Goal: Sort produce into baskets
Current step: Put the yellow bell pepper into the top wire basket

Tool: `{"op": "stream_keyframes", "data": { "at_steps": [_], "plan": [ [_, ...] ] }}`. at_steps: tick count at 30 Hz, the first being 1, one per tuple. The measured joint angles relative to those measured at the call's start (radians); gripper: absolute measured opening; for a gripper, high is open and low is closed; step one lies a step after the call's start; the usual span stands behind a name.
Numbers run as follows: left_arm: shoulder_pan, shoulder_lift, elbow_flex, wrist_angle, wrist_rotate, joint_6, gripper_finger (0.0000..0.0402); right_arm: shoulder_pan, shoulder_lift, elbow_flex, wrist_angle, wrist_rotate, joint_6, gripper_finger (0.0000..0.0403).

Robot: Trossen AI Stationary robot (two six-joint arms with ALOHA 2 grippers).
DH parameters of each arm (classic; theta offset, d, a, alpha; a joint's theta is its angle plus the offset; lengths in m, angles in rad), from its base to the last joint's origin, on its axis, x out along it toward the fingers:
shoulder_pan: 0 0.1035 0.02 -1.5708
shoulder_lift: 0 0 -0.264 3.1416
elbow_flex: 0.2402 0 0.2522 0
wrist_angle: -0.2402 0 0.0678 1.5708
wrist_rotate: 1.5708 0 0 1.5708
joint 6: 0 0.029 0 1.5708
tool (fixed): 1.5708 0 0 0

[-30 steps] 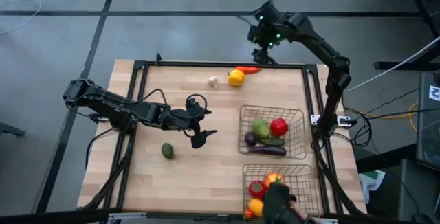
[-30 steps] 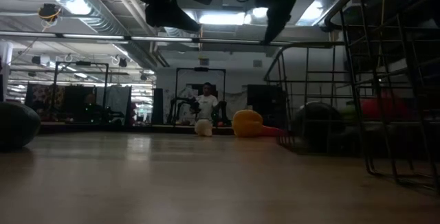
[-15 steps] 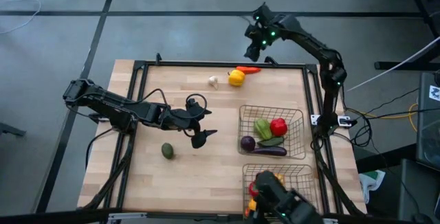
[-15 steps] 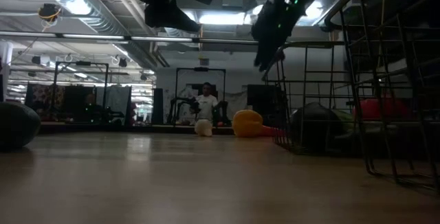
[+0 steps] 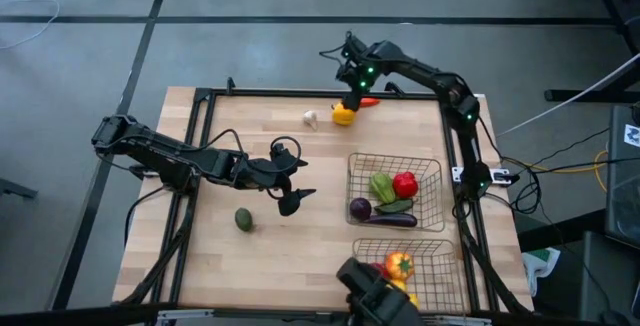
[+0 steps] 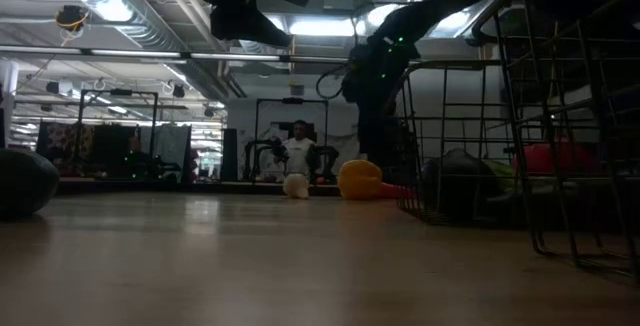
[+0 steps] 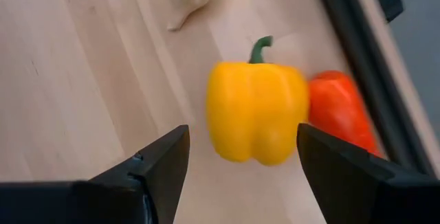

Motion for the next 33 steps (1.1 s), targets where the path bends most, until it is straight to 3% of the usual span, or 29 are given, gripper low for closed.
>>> {"op": "stream_keyframes", "data": {
  "at_steps": [5,12,21,33],
  "plan": [
    [0.000,0.000,0.000,0.000,0.000,0.000,0.0392,0.029,0.028,0.000,0.004,0.035,-0.001,0.0266],
    [0.000,0.000,0.000,0.000,0.000,0.000,0.0392,0.069,0.038,0.000,0.010,0.227,-0.030,0.0266],
    [0.000,0.000,0.000,0.000,0.000,0.000,0.0392,0.064,0.038,0.000,-0.008,0.158,-0.050,0.0266],
    [0.000,0.000,0.000,0.000,0.000,0.000,0.0392,0.052,0.038,0.044,-0.082,0.157,-0.247,0.0266]
  ]
}}
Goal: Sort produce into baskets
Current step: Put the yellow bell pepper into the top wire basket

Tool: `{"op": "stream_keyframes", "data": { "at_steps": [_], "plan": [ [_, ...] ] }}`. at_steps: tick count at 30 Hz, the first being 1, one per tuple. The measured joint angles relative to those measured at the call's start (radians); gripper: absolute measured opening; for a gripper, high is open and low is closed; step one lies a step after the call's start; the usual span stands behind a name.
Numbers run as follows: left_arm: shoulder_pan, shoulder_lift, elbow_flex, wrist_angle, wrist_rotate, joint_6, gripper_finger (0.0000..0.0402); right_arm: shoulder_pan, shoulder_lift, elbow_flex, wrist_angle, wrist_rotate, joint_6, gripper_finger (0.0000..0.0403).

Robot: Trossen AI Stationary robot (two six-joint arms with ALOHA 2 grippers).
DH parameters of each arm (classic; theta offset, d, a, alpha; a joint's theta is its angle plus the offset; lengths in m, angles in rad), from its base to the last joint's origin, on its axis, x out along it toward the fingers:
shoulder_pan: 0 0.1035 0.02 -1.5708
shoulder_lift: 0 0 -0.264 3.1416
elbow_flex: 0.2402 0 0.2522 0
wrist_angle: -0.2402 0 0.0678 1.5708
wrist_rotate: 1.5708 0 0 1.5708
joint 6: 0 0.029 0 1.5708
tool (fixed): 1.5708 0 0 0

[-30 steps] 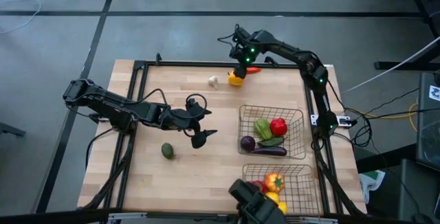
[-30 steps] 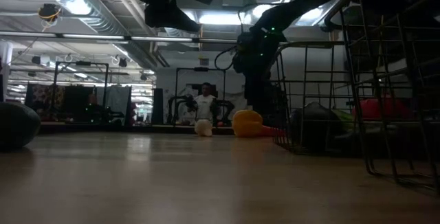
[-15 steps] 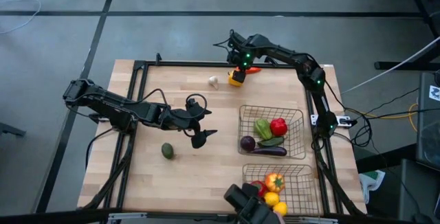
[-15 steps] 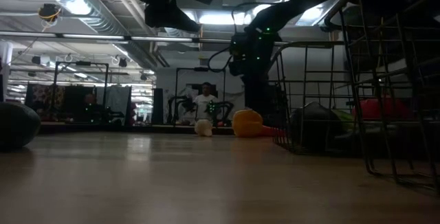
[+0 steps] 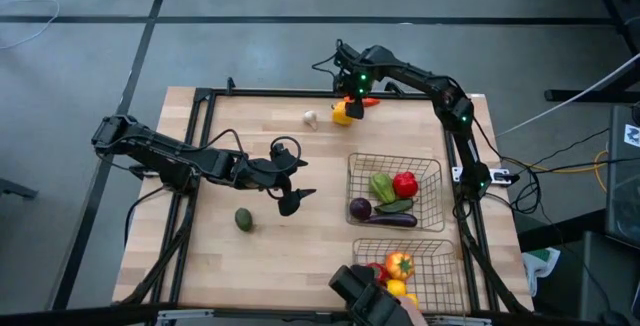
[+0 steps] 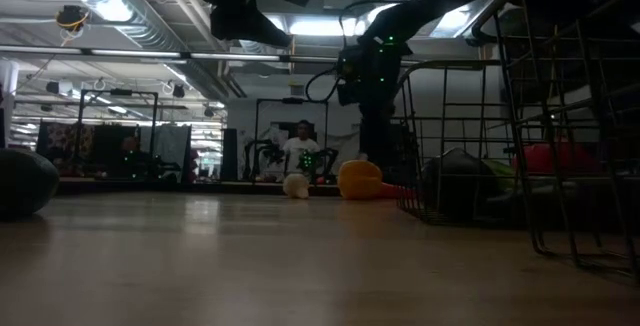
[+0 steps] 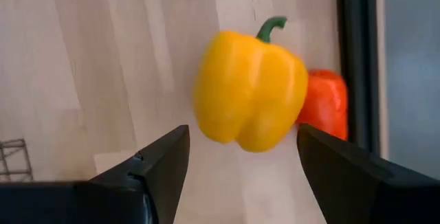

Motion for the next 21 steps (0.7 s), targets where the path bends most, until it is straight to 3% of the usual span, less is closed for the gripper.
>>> {"op": "stream_keyframes", "data": {
  "at_steps": [10,21],
  "plan": [
    [0.000,0.000,0.000,0.000,0.000,0.000,0.0392,0.001,0.000,0.006,-0.012,0.105,-0.284,0.0266],
    [0.000,0.000,0.000,0.000,0.000,0.000,0.0392,0.001,-0.001,0.002,-0.017,0.081,-0.363,0.0266]
  ]
}}
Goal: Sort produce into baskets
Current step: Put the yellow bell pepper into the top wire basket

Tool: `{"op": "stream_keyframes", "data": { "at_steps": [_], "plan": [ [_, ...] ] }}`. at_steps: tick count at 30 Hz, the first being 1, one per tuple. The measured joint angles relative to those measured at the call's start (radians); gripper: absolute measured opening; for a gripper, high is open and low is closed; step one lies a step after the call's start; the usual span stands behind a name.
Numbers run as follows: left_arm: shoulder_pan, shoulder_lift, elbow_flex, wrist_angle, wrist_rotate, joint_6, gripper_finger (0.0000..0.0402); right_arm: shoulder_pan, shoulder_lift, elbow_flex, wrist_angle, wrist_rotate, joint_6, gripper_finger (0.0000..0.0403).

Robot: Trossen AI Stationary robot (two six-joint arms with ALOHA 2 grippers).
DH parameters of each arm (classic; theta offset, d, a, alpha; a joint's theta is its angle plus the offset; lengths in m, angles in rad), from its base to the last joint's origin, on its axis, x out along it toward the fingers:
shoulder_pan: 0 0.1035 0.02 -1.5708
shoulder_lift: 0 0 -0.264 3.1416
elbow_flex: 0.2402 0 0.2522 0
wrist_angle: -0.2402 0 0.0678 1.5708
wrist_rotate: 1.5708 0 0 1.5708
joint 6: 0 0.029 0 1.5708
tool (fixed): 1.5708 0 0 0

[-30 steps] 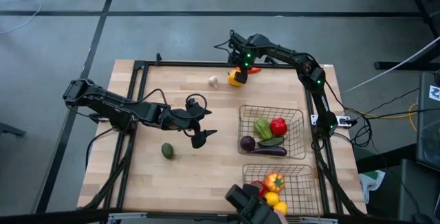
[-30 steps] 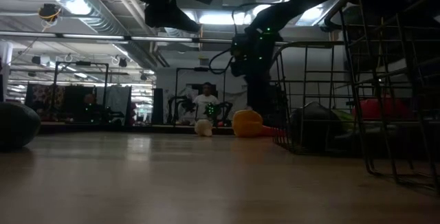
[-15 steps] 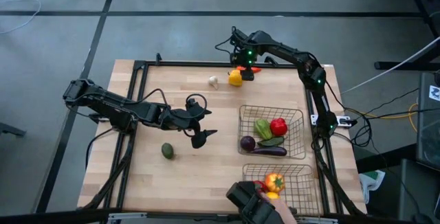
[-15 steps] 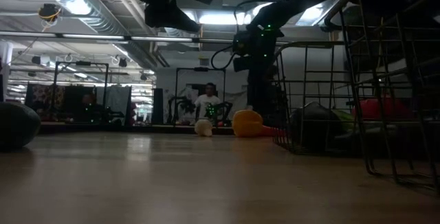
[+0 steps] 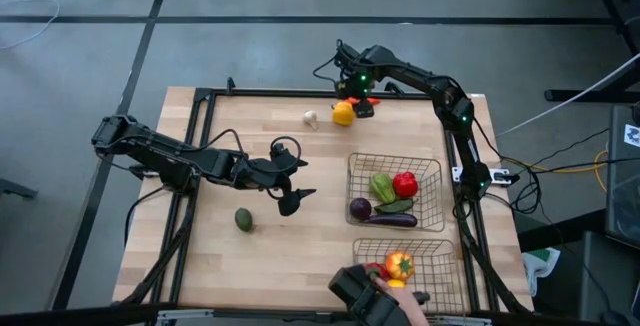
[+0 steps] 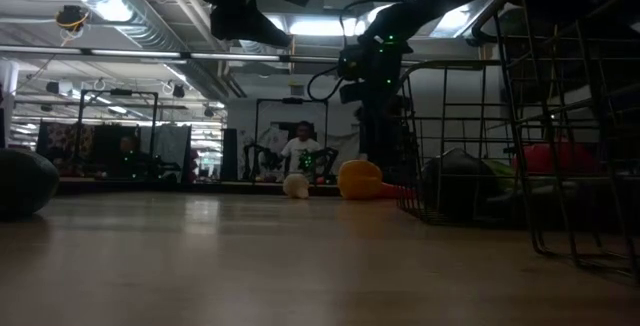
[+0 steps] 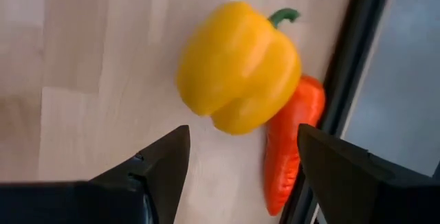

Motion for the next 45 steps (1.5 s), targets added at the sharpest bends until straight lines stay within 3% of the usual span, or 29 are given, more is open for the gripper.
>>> {"op": "stream_keyframes", "data": {
  "at_steps": [7,15,45],
  "plan": [
    [0.000,0.000,0.000,0.000,0.000,0.000,0.0392,0.001,0.000,-0.049,0.003,0.025,-0.163,0.0266],
    [0.000,0.000,0.000,0.000,0.000,0.012,0.0392,0.003,0.000,-0.051,0.083,0.024,-0.169,0.0266],
    [0.000,0.000,0.000,0.000,0.000,0.012,0.0392,0.007,0.004,-0.051,0.113,-0.037,-0.153,0.0266]
  ]
}}
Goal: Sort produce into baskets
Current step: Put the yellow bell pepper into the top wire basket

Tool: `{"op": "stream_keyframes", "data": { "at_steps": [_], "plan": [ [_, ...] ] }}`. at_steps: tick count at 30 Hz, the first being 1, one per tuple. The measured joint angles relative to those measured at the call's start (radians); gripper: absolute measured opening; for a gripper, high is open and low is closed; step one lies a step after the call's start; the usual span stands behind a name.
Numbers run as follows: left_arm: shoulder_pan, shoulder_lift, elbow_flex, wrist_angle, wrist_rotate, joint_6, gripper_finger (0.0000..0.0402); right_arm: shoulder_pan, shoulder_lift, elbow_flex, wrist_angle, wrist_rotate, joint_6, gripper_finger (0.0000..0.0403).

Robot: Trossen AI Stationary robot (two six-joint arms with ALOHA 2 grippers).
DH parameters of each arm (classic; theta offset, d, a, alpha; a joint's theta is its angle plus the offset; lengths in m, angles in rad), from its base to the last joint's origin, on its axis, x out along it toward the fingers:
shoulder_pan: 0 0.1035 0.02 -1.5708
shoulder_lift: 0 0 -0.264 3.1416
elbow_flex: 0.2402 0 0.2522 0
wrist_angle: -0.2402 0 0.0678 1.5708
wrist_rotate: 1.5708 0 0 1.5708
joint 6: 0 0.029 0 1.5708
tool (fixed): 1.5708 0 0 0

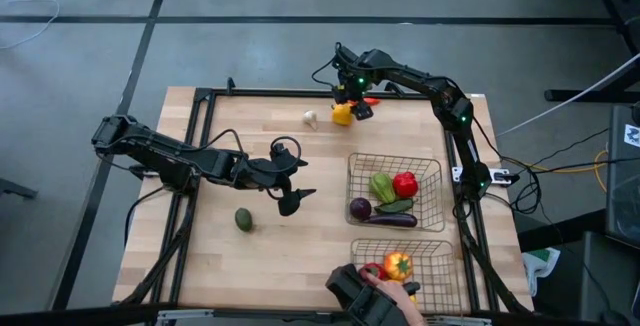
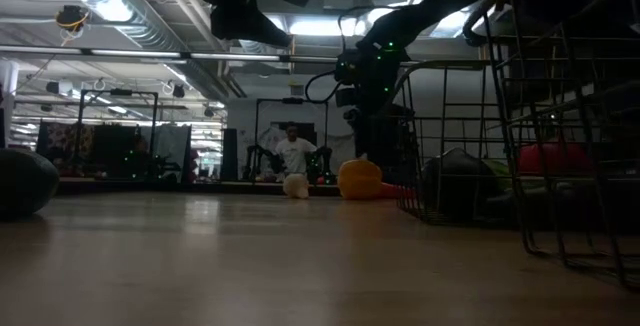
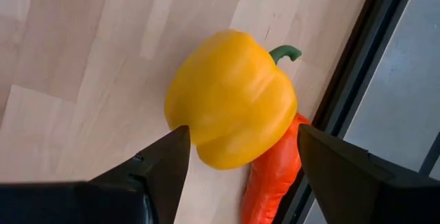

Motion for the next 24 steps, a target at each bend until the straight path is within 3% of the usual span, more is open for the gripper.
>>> {"op": "stream_keyframes", "data": {
  "at_steps": [9,16,24],
  "plan": [
    [0.000,0.000,0.000,0.000,0.000,0.000,0.0392,0.000,0.000,0.000,0.009,0.001,-0.008,0.0266],
    [0.000,0.000,0.000,0.000,0.000,0.000,0.0392,0.000,0.000,0.000,-0.043,0.131,-0.033,0.0266],
    [0.000,0.000,0.000,0.000,0.000,0.000,0.0392,0.000,0.000,-0.001,-0.052,0.109,-0.093,0.0266]
  ]
}}
